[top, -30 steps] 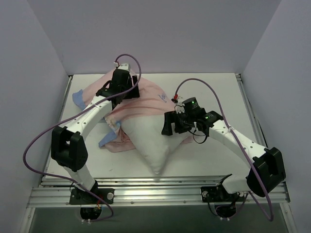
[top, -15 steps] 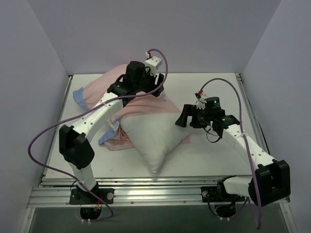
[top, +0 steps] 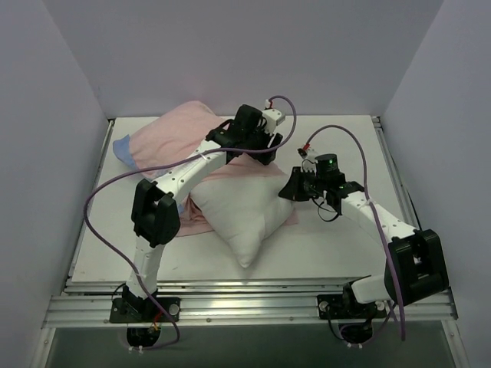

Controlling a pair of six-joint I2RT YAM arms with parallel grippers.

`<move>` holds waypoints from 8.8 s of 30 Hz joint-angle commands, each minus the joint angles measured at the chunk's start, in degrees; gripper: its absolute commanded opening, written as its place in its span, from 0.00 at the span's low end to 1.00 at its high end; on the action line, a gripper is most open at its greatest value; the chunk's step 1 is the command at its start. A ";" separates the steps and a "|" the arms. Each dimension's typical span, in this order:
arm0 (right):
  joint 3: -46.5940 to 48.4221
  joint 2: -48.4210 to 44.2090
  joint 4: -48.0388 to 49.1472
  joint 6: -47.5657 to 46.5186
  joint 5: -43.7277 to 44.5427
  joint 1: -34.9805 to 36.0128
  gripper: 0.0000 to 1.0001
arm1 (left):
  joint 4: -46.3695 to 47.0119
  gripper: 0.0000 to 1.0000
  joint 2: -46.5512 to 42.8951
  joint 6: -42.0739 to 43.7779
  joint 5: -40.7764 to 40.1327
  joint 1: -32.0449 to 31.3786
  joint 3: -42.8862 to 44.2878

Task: Remove the pillowcase from the pillow

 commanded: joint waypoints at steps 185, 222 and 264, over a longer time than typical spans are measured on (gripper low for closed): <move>18.08 5.34 -2.80 10.30 6.73 -6.26 1.00 | 5.84 0.02 -18.24 -0.26 -16.85 7.08 -16.24; 32.24 30.05 -13.50 -13.95 -21.05 8.50 0.09 | 3.64 0.02 -15.61 -6.15 -22.38 8.04 -15.72; 32.93 -2.56 -33.99 -11.40 33.07 11.39 0.77 | 7.96 0.89 -17.87 -19.76 -14.82 12.35 -3.67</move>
